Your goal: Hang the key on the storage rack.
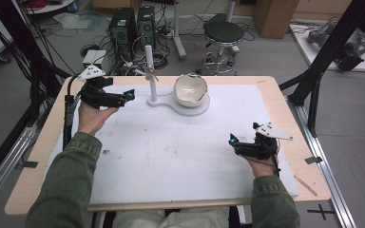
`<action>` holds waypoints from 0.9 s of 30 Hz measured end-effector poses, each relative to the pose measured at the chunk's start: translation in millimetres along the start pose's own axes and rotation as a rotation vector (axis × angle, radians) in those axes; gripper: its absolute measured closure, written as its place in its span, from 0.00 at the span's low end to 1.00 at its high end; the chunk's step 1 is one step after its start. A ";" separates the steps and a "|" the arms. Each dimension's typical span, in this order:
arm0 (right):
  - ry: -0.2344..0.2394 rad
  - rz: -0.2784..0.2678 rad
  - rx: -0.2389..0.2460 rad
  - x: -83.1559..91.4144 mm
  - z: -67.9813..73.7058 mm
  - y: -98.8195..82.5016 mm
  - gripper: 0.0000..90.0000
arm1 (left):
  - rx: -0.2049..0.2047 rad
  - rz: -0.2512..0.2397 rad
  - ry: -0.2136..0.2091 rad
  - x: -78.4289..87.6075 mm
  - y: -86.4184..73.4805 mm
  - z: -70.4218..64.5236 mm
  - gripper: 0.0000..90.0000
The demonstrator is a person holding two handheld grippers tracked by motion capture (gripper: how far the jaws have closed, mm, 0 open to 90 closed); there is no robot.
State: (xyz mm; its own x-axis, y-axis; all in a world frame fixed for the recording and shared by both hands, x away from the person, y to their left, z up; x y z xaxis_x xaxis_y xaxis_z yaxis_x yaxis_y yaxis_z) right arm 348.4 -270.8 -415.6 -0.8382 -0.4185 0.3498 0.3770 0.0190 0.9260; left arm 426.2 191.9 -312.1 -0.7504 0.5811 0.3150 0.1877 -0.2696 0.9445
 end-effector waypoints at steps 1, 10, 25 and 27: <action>-0.001 0.000 -0.004 0.2 -0.1 0.1 0.01 | 0.001 0.004 -0.004 0.4 -3.5 -1.0 0.02; -0.003 -0.002 0.000 0.8 -0.5 0.1 0.01 | 0.024 0.004 -0.001 4.8 -21.3 -5.6 0.02; -0.002 0.005 0.002 1.0 0.4 -0.5 0.01 | 0.046 0.014 0.087 35.2 -56.6 3.7 0.02; 0.000 0.005 0.002 1.0 0.4 -0.5 0.01 | 0.047 0.016 0.094 37.3 -58.5 4.6 0.02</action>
State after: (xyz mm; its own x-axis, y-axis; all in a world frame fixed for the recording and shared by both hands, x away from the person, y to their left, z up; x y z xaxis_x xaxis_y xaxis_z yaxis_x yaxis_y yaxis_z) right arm 347.2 -270.9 -415.7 -0.8365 -0.4181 0.3541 0.3800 0.0228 0.9247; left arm 390.2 232.9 -355.1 -0.8027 0.5020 0.3220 0.2280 -0.2406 0.9435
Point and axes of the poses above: each handheld gripper's, and its own axes: x roughly backward along the jaws, y roughly out of its top, z roughly to its left, the point moved 3 cm from there along -x, roughly forward along the jaws, and after that the axes turned 10 degrees about -x, right-handed, at the moved point
